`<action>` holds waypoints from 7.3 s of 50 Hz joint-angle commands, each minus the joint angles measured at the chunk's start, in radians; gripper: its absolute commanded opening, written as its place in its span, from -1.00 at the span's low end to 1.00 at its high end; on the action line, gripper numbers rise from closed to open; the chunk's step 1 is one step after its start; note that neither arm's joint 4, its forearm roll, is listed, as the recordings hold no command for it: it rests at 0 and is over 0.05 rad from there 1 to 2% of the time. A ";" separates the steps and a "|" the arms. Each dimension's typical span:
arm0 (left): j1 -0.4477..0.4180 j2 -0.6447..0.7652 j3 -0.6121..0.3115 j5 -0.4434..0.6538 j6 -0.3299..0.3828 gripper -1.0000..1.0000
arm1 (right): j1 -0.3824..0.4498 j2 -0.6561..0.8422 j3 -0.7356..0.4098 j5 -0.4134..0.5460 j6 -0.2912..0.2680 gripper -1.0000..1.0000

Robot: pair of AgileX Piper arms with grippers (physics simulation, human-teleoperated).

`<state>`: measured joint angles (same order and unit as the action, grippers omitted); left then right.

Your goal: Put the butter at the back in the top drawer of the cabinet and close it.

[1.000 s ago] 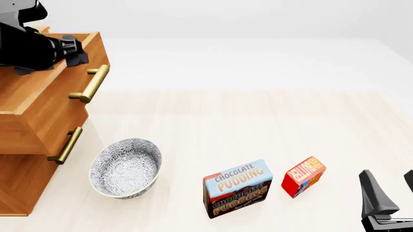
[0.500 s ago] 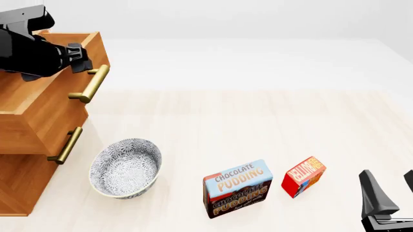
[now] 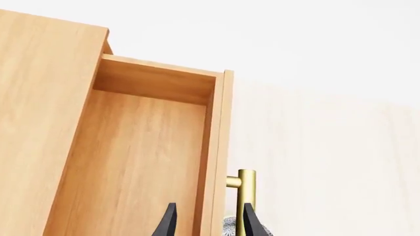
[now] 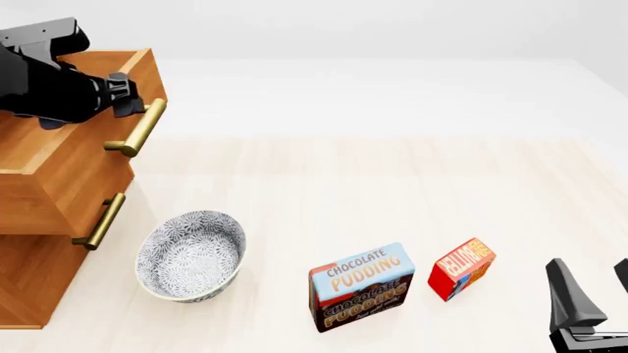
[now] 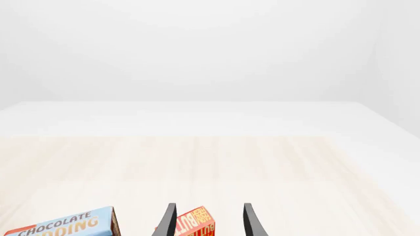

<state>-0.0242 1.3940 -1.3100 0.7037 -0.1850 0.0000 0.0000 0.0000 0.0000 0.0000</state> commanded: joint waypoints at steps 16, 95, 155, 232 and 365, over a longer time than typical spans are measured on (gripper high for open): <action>-0.011 -0.011 0.002 0.003 0.004 1.00 | 0.000 0.000 0.000 0.000 0.000 1.00; -0.057 -0.007 0.006 -0.005 0.009 1.00 | 0.000 0.000 0.000 0.000 0.000 1.00; -0.149 0.034 -0.010 -0.021 -0.002 1.00 | 0.000 0.000 0.000 0.000 0.000 1.00; -0.276 0.072 -0.053 -0.018 -0.019 1.00 | 0.000 0.000 0.000 0.000 0.000 1.00; -0.717 0.167 -0.257 -0.042 0.147 1.00 | 0.000 0.000 0.000 0.000 0.000 1.00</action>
<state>-0.6938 1.5012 -1.5536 0.6816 -0.0430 0.0000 0.0000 0.0000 0.0000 0.0000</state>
